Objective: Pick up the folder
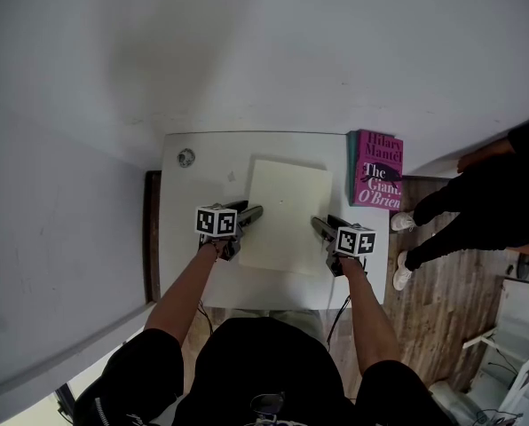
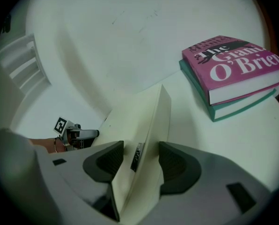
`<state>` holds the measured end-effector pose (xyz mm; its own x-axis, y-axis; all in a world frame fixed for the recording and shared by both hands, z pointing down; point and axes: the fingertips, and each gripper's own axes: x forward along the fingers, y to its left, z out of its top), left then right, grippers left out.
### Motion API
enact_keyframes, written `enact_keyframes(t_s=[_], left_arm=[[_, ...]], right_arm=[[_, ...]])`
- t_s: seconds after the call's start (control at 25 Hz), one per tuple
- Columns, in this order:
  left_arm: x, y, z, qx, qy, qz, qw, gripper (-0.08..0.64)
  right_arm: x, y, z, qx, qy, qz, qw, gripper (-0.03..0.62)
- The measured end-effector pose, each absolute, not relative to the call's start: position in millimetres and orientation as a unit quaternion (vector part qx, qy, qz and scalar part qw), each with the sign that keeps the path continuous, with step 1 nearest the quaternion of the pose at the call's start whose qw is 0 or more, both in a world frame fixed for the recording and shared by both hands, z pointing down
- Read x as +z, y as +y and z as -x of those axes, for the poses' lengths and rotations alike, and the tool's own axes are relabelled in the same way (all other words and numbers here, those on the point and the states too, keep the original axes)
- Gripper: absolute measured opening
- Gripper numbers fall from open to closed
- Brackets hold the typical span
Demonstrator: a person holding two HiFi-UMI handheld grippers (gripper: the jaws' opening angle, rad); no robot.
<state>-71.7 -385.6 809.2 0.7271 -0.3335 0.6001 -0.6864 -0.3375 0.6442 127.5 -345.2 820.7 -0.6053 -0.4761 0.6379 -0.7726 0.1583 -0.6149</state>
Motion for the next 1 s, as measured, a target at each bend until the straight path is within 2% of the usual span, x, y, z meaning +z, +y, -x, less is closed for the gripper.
enact_keyframes(t_s=[0.4, 1.0], left_arm=[[788, -375, 69, 0.191, -0.314, -0.811, 0.455, 0.242], [712, -358, 72, 0.196, -0.319, -0.862, 0.341, 0.242]], right_arm=[[796, -342, -127, 0.459, -0.766, -0.421, 0.158, 0.249], [720, -329, -122, 0.354, -0.805, -0.448, 0.162, 0.244]])
